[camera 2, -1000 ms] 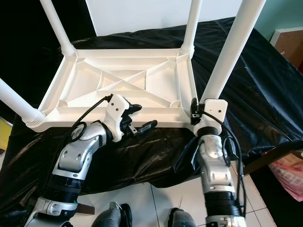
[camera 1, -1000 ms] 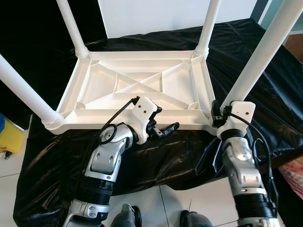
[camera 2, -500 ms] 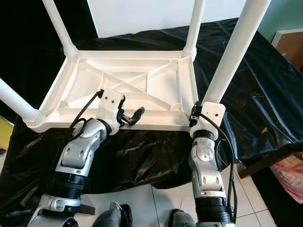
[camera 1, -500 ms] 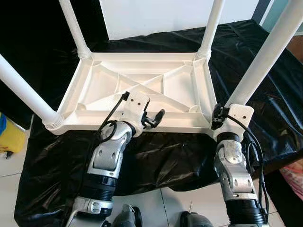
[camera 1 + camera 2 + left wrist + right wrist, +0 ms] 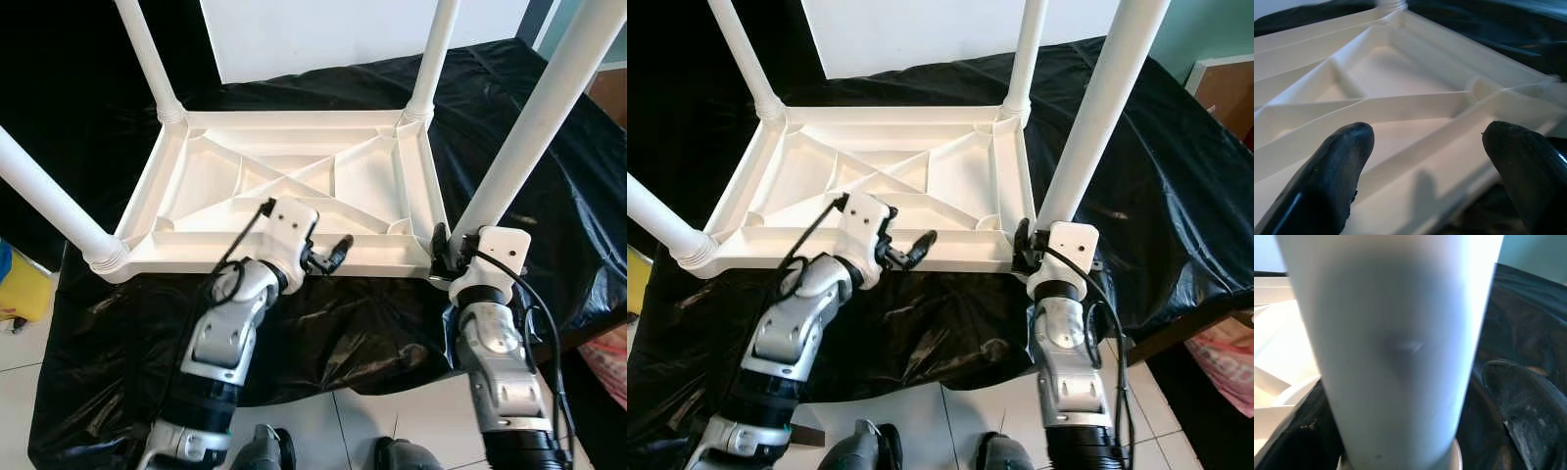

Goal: Building children table

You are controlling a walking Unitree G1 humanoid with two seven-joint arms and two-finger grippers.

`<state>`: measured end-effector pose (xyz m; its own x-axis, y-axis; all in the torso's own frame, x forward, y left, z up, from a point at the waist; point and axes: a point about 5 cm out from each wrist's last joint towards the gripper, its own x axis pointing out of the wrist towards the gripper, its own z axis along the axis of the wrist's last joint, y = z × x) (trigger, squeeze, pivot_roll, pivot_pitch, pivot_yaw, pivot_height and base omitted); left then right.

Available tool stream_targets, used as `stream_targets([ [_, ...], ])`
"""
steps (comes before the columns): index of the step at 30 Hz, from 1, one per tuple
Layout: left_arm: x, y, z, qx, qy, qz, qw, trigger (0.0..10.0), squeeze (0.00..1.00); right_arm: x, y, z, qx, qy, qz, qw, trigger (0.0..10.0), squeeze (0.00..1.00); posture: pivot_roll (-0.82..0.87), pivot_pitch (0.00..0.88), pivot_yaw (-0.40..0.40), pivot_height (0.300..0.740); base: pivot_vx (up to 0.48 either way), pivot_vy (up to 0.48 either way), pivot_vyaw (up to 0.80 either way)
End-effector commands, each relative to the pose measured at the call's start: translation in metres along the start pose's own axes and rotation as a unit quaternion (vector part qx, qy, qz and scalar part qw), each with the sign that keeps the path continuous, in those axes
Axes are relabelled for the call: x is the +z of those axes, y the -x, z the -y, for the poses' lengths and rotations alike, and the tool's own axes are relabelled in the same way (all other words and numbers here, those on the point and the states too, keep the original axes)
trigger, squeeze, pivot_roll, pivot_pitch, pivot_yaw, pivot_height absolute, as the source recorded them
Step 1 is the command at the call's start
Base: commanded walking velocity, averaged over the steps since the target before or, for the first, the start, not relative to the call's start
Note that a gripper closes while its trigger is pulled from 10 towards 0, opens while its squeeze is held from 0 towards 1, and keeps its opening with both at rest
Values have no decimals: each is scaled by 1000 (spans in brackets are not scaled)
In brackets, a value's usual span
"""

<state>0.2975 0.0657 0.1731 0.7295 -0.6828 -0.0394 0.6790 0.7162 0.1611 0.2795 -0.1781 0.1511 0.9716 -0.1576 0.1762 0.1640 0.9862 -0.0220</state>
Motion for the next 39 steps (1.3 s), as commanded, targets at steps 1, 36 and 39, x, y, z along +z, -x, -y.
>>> stream_targets([
  [1, 4, 3, 10, -72, -15, 12, 997, 10000, 0, -3, 2, 6, 11, -9, -5, 1000, 10000, 1000, -110, 158, 62, 740, 0, 0, 0],
  [36, 5, 15, 35, -192, -27, 13, 981, 10000, 0, 2, -35, 8, 418, 71, -35, 905, 2039, 0, -81, 114, 42, 740, 0, 0, 0],
  [39, 6, 14, 35, -189, -25, 14, 982, 10000, 0, 0, -35, 10, 422, 75, -38, 903, 0, 0, -81, 107, 40, 740, 0, 0, 0],
])
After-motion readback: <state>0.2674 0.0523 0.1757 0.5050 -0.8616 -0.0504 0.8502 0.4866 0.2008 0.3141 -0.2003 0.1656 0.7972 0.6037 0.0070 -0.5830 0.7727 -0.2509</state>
